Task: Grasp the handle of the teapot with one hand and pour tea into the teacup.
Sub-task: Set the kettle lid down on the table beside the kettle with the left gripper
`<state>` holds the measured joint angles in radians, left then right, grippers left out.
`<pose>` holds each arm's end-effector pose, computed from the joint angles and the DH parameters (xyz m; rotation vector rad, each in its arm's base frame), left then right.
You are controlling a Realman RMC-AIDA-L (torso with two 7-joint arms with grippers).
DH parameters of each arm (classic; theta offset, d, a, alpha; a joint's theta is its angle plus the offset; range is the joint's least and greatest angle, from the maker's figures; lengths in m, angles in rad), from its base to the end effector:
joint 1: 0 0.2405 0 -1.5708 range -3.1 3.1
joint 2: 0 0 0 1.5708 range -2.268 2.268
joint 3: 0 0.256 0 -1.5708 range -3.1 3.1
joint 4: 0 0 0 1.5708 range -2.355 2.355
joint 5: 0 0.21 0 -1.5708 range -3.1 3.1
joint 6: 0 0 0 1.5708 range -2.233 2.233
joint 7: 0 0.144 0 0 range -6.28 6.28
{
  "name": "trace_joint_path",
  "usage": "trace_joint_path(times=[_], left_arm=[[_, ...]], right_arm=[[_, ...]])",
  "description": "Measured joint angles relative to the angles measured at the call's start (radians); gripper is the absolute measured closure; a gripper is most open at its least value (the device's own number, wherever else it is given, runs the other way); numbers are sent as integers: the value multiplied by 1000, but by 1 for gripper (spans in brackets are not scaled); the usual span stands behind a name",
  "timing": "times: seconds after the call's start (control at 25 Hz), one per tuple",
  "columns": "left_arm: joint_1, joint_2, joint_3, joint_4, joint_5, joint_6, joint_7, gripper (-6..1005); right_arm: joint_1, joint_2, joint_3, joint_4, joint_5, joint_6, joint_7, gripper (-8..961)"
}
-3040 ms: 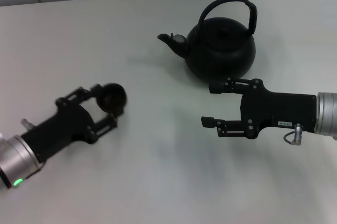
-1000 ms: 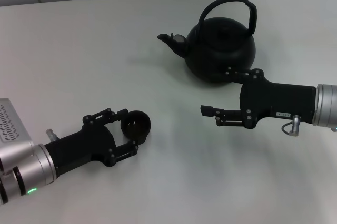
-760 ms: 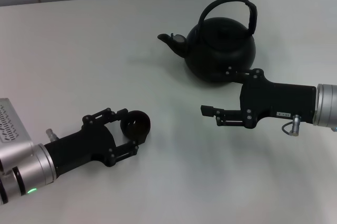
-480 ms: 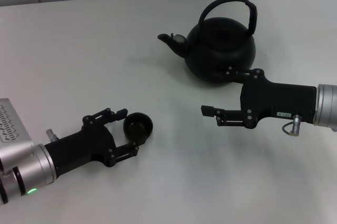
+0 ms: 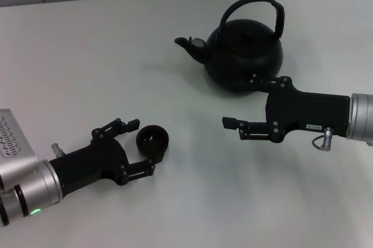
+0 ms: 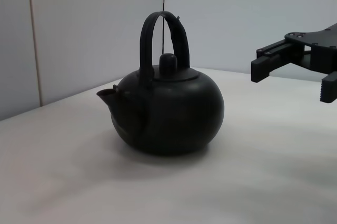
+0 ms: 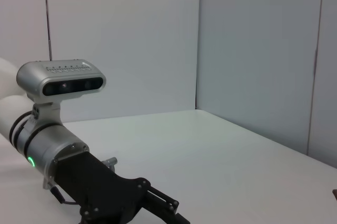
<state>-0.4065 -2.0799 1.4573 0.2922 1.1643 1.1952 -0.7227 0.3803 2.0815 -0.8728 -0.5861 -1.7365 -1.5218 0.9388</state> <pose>-0.2914 0.2774 -0.0938 -2.6377 -0.3603 -0.6364 0.2821 0.2937 -0.0180 -2.6437 0.2245 0.7491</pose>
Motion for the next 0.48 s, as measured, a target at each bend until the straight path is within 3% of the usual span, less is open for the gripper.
trace_joint_path(times=[0.36,0.48], left_arm=[[19,7,4,42,2,28,-24,136],[75,10,15,132,4,40,-32,136]], right_arm=[[0,0,0,1,0,0,0,180],[-2,0,0,0,0,0,0,181]])
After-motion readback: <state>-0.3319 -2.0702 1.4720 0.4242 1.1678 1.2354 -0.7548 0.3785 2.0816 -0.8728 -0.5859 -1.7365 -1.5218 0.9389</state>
